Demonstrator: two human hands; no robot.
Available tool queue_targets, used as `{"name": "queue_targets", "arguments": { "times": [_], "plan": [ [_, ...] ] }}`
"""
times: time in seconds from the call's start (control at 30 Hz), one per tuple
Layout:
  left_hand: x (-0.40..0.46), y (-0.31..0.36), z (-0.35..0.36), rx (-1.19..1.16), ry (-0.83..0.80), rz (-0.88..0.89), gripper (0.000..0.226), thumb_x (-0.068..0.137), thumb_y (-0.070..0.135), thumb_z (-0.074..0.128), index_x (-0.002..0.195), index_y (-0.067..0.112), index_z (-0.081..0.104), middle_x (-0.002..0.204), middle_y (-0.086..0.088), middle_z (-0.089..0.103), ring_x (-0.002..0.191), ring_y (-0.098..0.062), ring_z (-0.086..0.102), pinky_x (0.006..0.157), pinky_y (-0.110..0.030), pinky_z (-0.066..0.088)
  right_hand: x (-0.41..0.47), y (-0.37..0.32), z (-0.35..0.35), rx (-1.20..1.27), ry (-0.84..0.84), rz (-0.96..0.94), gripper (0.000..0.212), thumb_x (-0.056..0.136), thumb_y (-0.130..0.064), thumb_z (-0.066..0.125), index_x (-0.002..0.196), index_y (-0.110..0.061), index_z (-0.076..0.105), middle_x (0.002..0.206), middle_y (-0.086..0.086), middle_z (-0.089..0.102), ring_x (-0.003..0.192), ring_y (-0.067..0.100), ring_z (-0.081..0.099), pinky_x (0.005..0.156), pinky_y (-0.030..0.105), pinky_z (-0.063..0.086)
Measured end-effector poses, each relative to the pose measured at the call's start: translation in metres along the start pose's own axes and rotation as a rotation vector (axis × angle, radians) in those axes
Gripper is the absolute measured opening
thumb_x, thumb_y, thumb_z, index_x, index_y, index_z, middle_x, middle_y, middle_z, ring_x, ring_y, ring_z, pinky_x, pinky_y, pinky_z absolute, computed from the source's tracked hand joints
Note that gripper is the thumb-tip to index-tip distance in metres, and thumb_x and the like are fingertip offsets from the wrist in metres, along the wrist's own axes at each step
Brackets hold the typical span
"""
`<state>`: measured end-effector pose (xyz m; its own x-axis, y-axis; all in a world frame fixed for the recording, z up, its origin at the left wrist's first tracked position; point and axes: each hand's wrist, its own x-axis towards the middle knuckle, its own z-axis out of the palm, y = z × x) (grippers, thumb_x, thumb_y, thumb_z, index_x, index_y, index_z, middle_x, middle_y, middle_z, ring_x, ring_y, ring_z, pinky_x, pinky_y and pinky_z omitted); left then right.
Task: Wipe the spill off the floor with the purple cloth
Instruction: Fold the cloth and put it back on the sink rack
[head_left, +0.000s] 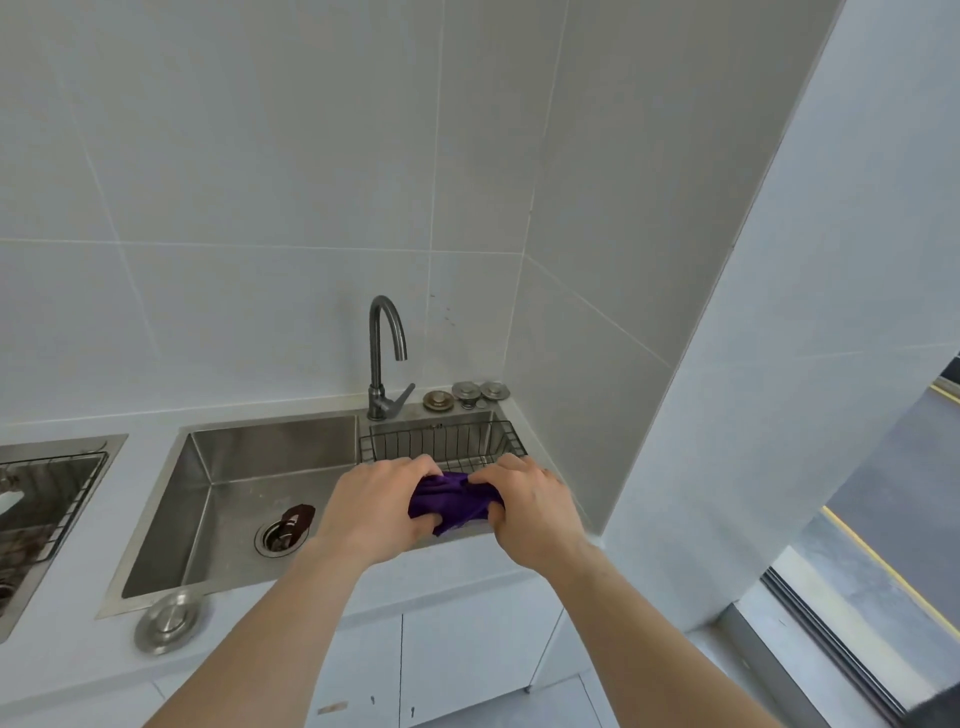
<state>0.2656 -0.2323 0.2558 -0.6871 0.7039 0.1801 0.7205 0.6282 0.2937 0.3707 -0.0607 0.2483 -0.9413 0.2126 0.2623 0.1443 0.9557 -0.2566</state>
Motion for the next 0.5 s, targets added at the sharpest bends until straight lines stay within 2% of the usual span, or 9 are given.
{"name": "queue_targets", "arguments": {
  "times": [0.23, 0.5],
  "plan": [
    [0.068, -0.036, 0.03, 0.002, -0.017, -0.045, 0.044, 0.08, 0.05, 0.071, 0.12, 0.042, 0.056, 0.109, 0.017, 0.071, 0.098, -0.013, 0.066, 0.08, -0.029, 0.049, 0.072, 0.031, 0.04, 0.021, -0.023, -0.02, 0.049, 0.086, -0.005, 0.061, 0.129, -0.028, 0.064, 0.121, -0.003, 0.066, 0.112, 0.024, 0.057, 0.092, 0.038, 0.047],
    [0.184, -0.087, 0.084, 0.02, -0.024, -0.153, 0.048, 0.081, 0.052, 0.07, 0.124, 0.041, 0.053, 0.117, 0.014, 0.07, 0.104, -0.019, 0.066, 0.091, -0.035, 0.05, 0.198, 0.094, 0.105, 0.065, -0.098, -0.05, 0.049, 0.087, -0.005, 0.063, 0.13, -0.029, 0.063, 0.12, -0.005, 0.065, 0.115, 0.023, 0.055, 0.101, 0.043, 0.046]
  ]
}}
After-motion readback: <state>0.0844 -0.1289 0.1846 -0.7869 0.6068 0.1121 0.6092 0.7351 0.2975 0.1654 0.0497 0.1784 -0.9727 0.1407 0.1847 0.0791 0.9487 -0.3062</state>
